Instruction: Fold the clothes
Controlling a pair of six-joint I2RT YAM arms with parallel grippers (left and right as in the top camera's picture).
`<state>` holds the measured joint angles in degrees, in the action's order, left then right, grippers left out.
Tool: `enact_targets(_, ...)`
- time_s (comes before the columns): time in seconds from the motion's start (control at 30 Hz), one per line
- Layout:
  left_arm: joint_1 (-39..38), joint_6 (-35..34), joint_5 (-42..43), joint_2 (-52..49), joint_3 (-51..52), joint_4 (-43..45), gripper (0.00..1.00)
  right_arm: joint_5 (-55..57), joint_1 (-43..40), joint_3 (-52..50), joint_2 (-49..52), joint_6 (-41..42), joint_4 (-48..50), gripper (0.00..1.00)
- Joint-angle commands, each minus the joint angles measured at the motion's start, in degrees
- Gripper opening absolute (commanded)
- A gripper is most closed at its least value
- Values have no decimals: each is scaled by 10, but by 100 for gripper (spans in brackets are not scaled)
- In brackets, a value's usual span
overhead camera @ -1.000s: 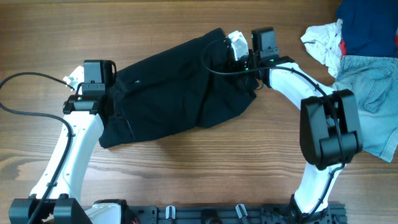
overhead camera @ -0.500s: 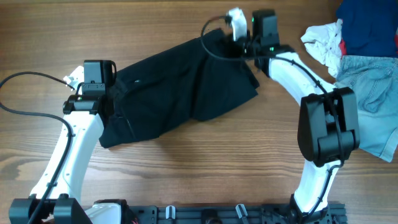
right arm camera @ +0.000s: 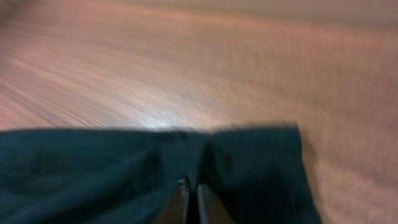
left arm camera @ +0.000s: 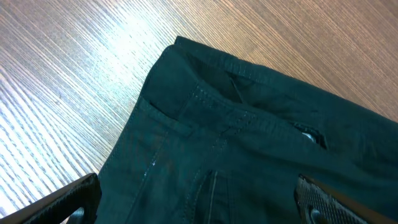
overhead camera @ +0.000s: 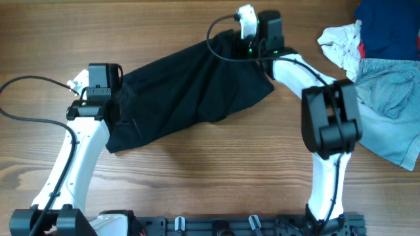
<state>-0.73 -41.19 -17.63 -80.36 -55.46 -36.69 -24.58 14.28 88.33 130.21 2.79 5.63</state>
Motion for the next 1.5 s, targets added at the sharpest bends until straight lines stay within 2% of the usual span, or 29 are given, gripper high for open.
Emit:
enact_targets(0.0, 3, 7, 3, -4, 0, -1, 100, 20, -13, 7, 6, 12, -1, 73)
enact_targets(0.03, 3, 8, 3, -4, 0, -3, 100, 16, -15, 7, -1, 12, -7, 90)
enact_targets(0.07, 3, 25, 8, -4, 0, -3, 100, 9, -18, 7, -12, 10, -17, 100)
enact_targets(0.23, 7, 170, 19, -7, -1, 36, 100, -23, -24, 7, -81, 2, -89, 100)
enact_targets(0.37, 36, 206, 31, -30, -1, 49, 100, -25, -24, 7, -118, 2, -135, 100)
enact_targets(0.57, 111, 296, 106, -111, -1, 72, 100, -24, -23, 7, -130, 2, -205, 100)
enact_targets(0.87, 125, 462, 117, -118, -1, 152, 100, -18, -23, 7, -130, -3, -215, 100)
enact_targets(1.0, 125, 568, 194, -118, -1, 186, 100, -18, -23, 7, -130, -2, -216, 100)
enact_targets(1.27, 125, 590, 256, -132, -1, 191, 99, -18, -23, 7, -130, -2, -221, 100)
enact_targets(1.47, 125, 590, 296, -157, -1, 174, 88, -18, -23, 7, -130, -2, -224, 100)
